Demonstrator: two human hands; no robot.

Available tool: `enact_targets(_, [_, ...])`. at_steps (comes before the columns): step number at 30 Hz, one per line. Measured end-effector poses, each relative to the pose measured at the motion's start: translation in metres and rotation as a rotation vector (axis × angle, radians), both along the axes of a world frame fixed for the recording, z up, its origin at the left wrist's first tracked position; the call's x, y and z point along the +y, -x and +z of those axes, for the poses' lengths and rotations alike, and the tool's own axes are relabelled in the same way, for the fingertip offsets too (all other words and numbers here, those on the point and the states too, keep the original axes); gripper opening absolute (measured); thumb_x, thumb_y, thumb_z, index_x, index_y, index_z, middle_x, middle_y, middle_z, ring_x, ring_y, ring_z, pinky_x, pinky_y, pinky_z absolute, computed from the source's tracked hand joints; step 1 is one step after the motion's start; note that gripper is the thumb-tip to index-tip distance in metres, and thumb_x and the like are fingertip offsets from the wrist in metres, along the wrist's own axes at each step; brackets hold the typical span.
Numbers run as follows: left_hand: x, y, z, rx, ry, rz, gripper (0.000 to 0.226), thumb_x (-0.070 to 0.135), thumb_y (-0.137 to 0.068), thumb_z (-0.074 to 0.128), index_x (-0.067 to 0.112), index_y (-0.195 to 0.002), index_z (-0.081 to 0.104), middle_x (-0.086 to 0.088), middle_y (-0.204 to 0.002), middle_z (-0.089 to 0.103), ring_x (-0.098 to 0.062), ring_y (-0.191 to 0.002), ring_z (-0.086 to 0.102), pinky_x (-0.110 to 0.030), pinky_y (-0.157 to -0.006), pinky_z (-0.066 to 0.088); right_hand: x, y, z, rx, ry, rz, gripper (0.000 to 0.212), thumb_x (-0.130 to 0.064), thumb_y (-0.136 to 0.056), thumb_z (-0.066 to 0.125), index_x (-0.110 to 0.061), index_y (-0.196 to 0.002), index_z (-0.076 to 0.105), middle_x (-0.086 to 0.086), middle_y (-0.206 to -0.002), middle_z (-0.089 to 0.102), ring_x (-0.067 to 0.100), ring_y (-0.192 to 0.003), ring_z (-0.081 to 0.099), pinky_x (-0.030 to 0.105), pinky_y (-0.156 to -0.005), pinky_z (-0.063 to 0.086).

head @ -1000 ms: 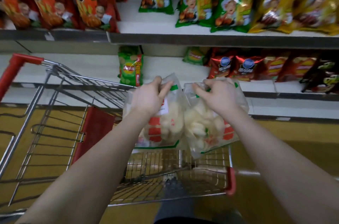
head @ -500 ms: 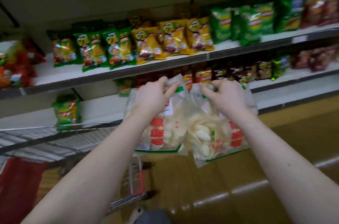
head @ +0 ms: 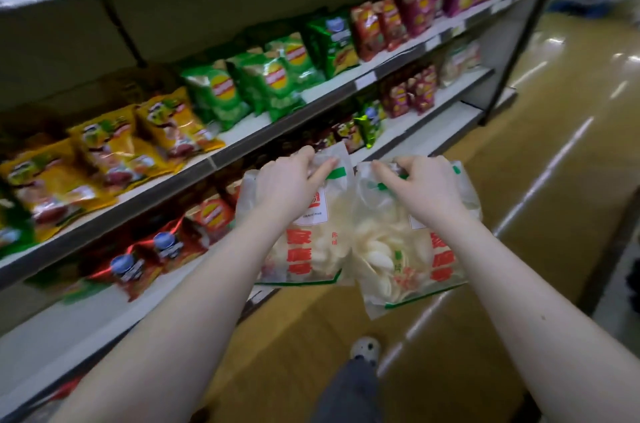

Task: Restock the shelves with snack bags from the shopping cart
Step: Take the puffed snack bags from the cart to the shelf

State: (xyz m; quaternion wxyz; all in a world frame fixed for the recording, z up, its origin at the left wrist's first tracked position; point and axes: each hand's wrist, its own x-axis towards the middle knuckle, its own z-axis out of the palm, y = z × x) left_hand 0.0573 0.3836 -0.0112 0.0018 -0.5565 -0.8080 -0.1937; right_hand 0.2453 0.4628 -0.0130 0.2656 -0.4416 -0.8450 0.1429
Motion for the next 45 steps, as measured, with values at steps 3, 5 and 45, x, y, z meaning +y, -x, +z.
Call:
enact_targets(3, [0.088,-0.008,-0.006,-0.038,0.017,-0.061,0.046,0.063,-0.093,0.034,0.020,-0.079,0.039,0.003,-0.062,0.047,-0.032,-0.075,0.059,-0.036,-0.058,0.038,0.074,-0.013,0.002,-0.031,-0.028,-0.051,0.055,-0.053,-0.089,0.047,-0.016,-0.052,0.028,-0.001,-0.045,0.032,0.021,-0.048,0.037,0.032,-0.048,0.018])
enact_targets(5, [0.137,-0.011,-0.007,-0.065,0.027,-0.090,0.046,0.064,-0.093,0.034,0.020,-0.079,0.038,0.001,-0.064,0.049,-0.033,-0.075,0.059,-0.037,-0.058,0.040,0.115,-0.017,0.007,-0.043,-0.023,-0.067,0.055,-0.050,-0.092,0.046,-0.016,-0.052,0.027,-0.001,-0.045,0.031,0.020,-0.048,0.036,0.031,-0.050,0.017])
enact_targets(45, [0.915,-0.291,-0.012,-0.270,0.033,-0.133,0.021,0.029,-0.102,0.030,0.016,-0.096,0.045,-0.005,-0.082,0.054,-0.032,-0.089,0.055,-0.042,-0.079,0.038,0.895,-0.300,-0.026,-0.053,-0.084,-0.164,0.025,-0.022,-0.100,0.034,-0.012,-0.093,0.057,0.003,-0.091,0.063,0.027,-0.088,0.052,0.037,-0.086,0.024])
